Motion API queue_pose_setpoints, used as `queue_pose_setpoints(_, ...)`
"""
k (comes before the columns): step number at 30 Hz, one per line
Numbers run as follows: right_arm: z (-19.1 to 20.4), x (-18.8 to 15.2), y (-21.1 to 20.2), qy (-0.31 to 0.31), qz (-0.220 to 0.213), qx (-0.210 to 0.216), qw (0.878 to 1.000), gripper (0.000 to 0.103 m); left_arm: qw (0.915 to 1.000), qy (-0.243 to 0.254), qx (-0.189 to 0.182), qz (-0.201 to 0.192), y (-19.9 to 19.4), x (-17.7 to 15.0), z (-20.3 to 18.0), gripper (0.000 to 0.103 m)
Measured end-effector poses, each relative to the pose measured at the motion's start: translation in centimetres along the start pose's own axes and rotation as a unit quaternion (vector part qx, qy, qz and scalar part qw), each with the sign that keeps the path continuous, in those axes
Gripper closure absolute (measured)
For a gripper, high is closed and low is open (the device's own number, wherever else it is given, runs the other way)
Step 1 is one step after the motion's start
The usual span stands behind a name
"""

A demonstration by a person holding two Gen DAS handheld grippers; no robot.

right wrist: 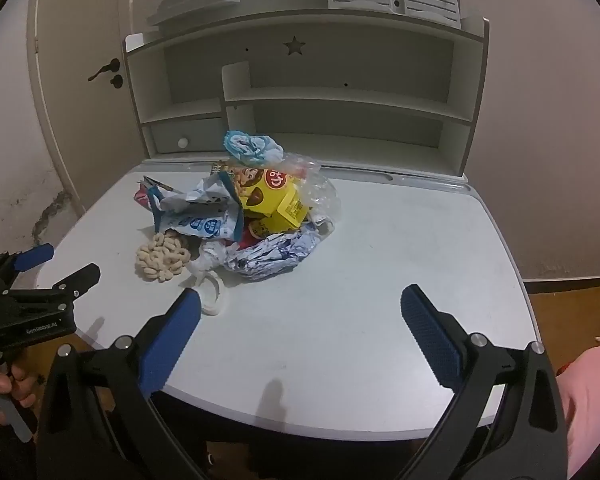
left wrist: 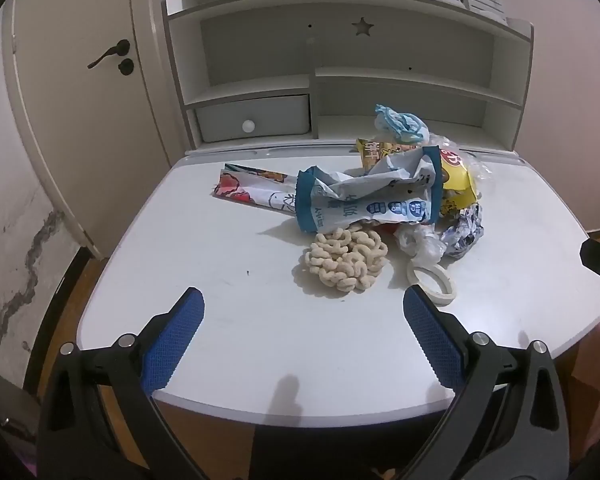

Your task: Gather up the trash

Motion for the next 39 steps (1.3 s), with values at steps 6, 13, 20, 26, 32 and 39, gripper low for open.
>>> queue_pose_setpoints(6, 0.03, -0.05, -0.02, -0.002, 0.001, 0.000, 1.000, 0.006, 1.0000, 0.000, -0.001, 0.000, 0.01, -0.07, 0.00, 0.006)
queue_pose_setpoints(13, 0.06, -0.05, 0.02, 0.000, 0.002, 0.001, 1.000, 0.006, 1.0000, 0.000, -0.001, 0.002, 0.17, -0.32, -0.02, 0.006)
queue_pose_setpoints(20, -0.09, -0.01, 0.11, 0.001, 0.004, 0.001, 1.000, 0.006, 1.0000, 0.000, -0.002, 0.005, 0.33, -0.43, -0.08, 0.006)
queue_pose_setpoints(26, -0.06, -0.04, 0.10, 0.001, 0.004, 0.003, 1.000, 0.006, 1.0000, 0.001, -0.002, 0.005, 0.43, -0.35, -0.09, 0.006)
queue_pose_setpoints(32, -0.01, -0.08, 0.10, 0.001, 0.004, 0.005, 1.000, 0.006, 1.0000, 0.001, -0.002, 0.005, 0.45, -0.34, -0.09, 0.006)
queue_pose_setpoints(39, 0.08, -0.05, 0.08, 0.000, 0.005, 0.006, 1.000, 0.006, 1.0000, 0.002, -0.002, 0.005, 0.47, -0.32, -0.14, 0.006)
Point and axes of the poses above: each gripper's, at about its wrist camera, not at the fingertips, and y roughly the way its jaws point, z to its left, x to its top, the point moved 10 cm from there along y, roughly the way its jaws point, and after that the axes turned 2 degrees about y, right-handed, at the moved point
